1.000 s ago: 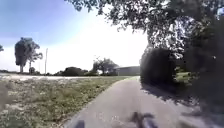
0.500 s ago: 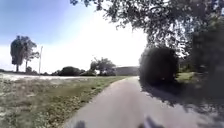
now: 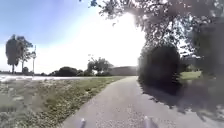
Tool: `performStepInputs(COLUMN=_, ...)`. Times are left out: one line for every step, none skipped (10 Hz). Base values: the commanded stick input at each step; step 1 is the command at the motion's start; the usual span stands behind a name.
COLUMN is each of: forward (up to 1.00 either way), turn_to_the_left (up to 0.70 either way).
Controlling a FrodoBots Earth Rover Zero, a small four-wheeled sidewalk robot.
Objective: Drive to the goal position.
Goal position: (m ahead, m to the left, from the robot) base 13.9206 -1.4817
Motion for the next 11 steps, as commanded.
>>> performStepInputs(forward=0.70, turn_to_the_left=0.00)
performStepInputs(forward=0.70, turn_to_the_left=0.00)
performStepInputs(forward=0.70, turn_to_the_left=0.00)
performStepInputs(forward=0.70, turn_to_the_left=0.00)
performStepInputs(forward=0.70, turn_to_the_left=0.00)
performStepInputs(forward=0.70, turn_to_the_left=0.00)
performStepInputs(forward=0.70, turn_to_the_left=0.00)
performStepInputs(forward=0.70, turn_to_the_left=0.00)
performStepInputs(forward=0.70, turn_to_the_left=0.00)
performStepInputs(forward=0.70, turn_to_the_left=0.00)
performStepInputs(forward=0.70, turn_to_the_left=0.00)
